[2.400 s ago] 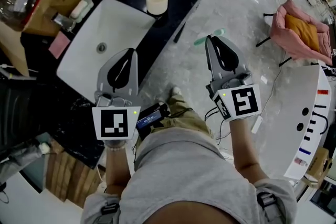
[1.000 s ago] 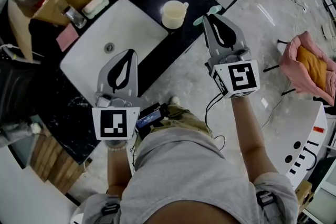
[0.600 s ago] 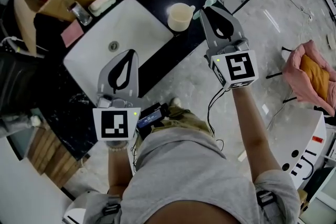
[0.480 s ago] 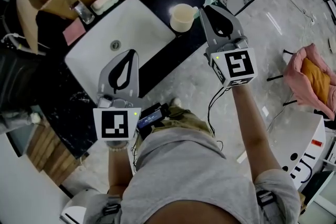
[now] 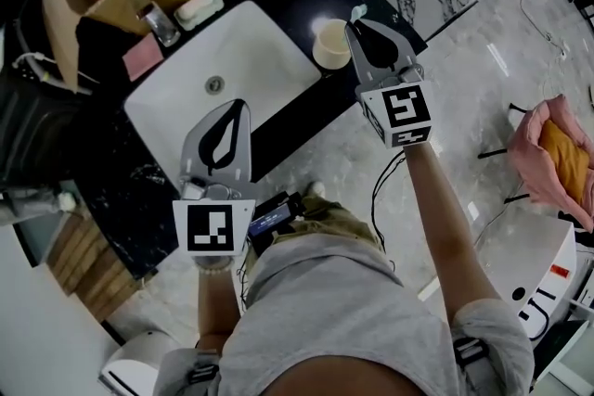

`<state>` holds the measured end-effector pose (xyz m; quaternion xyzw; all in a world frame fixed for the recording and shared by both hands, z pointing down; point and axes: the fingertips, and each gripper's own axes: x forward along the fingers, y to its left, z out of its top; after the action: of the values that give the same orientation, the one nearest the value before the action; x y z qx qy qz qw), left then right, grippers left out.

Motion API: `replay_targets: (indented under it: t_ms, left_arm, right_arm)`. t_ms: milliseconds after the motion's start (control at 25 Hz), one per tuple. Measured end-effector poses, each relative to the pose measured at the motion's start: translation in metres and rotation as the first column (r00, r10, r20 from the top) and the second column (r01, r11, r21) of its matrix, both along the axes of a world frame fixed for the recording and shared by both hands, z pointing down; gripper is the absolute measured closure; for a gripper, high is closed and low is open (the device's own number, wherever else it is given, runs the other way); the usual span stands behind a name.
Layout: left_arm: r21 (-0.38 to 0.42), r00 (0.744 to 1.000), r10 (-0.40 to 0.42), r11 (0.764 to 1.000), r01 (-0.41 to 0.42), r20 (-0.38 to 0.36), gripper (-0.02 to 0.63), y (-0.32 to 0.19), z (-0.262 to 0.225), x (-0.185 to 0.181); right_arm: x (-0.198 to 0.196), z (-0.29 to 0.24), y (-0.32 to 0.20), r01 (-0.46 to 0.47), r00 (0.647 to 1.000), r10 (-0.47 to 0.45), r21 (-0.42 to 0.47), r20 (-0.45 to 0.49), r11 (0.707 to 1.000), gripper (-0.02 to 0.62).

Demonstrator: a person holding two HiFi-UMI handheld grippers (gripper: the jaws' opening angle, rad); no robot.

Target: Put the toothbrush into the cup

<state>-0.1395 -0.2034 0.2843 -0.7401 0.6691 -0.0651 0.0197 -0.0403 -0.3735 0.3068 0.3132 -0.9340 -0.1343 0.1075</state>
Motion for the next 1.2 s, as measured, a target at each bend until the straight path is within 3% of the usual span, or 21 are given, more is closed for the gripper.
replay_targets:
  t_ms: [520, 840, 1200]
  left_arm:
    - [-0.033, 1.0, -0.027, 0.999, 0.027, 0.005, 0.594, -0.003, 0.009, -0.004]
    - [-0.043, 0.999, -0.035, 0.998, 0.035, 0.0, 0.594, -0.002, 0.012, -0.003]
    - [-0.02, 0.999, -0.039, 0.999, 0.038, -0.016, 0.594, 0.0, 0.009, -0.003]
  right_arm:
    - [-0.018, 0.062, -0.016, 0.021, 0.976, -0.022, -0.008, -0.217, 1.0, 0.571]
    - [-0.026, 0.073, -0.017, 0.03, 0.97, -0.037, -0.032, -0.238, 0.999, 0.569]
    - [-0.044, 0.083, -0.014, 0.038, 0.939, -0.043, -0.024, -0.341, 0.999, 0.561]
